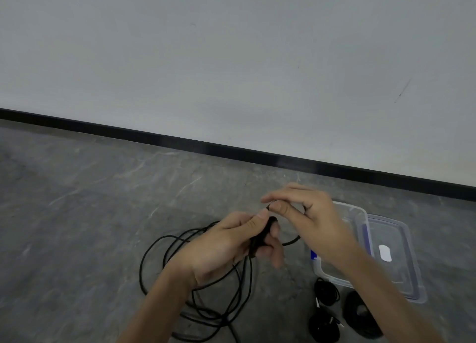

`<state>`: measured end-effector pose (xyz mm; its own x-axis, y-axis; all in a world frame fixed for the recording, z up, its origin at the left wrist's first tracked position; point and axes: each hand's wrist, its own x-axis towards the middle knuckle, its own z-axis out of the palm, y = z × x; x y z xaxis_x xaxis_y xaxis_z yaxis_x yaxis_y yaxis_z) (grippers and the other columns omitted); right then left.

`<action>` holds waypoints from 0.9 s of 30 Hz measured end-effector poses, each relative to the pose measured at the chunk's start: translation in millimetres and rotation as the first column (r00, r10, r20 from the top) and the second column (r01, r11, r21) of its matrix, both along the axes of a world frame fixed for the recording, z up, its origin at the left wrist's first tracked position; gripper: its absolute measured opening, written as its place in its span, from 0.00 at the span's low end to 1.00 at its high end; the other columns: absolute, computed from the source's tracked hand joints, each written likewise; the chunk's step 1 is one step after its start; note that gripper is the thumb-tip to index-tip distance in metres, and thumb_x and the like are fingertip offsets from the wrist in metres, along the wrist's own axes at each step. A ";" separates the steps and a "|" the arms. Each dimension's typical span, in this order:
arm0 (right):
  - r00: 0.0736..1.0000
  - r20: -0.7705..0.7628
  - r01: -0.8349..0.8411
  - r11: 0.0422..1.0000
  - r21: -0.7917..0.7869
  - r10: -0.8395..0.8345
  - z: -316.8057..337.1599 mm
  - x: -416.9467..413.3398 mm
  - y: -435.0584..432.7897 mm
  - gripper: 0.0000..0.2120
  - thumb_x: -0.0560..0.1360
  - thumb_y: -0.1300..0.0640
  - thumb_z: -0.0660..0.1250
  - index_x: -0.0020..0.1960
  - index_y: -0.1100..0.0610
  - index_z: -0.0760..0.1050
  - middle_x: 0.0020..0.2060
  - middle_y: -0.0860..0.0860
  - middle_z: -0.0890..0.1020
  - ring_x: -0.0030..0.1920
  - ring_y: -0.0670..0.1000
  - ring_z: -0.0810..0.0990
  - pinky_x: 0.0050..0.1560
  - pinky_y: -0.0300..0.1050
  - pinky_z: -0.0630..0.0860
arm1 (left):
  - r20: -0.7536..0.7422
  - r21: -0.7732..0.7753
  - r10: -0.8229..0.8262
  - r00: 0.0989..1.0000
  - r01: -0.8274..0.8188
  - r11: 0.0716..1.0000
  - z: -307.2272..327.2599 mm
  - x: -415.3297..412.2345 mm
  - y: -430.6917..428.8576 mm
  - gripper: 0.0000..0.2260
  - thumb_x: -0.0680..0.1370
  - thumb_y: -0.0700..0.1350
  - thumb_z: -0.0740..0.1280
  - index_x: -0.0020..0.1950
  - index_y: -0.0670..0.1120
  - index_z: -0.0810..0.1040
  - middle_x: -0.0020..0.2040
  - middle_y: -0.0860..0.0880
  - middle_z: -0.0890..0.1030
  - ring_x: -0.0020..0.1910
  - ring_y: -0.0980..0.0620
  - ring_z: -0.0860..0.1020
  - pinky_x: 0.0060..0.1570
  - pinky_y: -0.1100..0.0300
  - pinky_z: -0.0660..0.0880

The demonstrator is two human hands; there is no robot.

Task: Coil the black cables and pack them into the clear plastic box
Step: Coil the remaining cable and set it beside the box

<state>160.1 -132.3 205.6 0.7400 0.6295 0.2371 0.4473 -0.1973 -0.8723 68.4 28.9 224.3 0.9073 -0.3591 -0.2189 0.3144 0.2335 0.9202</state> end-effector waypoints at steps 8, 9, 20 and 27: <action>0.984 -0.162 -0.068 0.998 0.001 0.068 -5.9 -10.9 15.7 0.17 0.81 0.48 0.54 0.57 0.54 0.78 0.46 0.50 0.84 0.49 0.51 0.82 0.52 0.53 0.78 | 0.054 -0.020 0.124 0.991 -0.123 0.992 1.6 2.1 4.9 0.17 0.81 0.55 0.54 0.37 0.47 0.70 0.30 0.47 0.79 0.32 0.52 0.76 0.42 0.52 0.67; 0.981 -0.180 -0.071 0.997 0.001 0.070 -6.2 -12.2 17.1 0.17 0.81 0.50 0.54 0.58 0.55 0.78 0.46 0.51 0.84 0.49 0.51 0.82 0.52 0.54 0.78 | 0.065 -0.002 0.155 0.986 -0.155 0.988 1.3 2.6 4.6 0.18 0.81 0.55 0.54 0.35 0.48 0.70 0.29 0.47 0.78 0.31 0.52 0.76 0.41 0.52 0.67; 0.918 -0.394 0.020 0.990 0.141 0.037 -9.6 -17.1 30.5 0.11 0.80 0.52 0.57 0.50 0.56 0.75 0.38 0.52 0.82 0.41 0.51 0.81 0.46 0.48 0.79 | 0.117 -0.130 0.221 0.968 -0.205 0.970 3.2 4.6 9.6 0.18 0.80 0.55 0.53 0.41 0.47 0.76 0.32 0.51 0.77 0.35 0.53 0.76 0.44 0.62 0.74; 0.859 -0.486 -0.042 0.969 0.245 0.161 -7.8 -20.6 30.7 0.07 0.77 0.58 0.61 0.47 0.61 0.75 0.26 0.40 0.78 0.33 0.38 0.77 0.38 0.33 0.74 | 0.166 -0.150 0.039 0.985 -0.013 0.989 7.6 3.4 17.3 0.11 0.81 0.42 0.54 0.56 0.38 0.71 0.46 0.49 0.78 0.52 0.52 0.76 0.59 0.60 0.71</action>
<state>139.5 -101.5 197.7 0.7300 0.6834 -0.0062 -0.0521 0.0467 -0.9975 71.8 46.2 231.8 0.9360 -0.3519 -0.0089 0.1505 0.3773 0.9138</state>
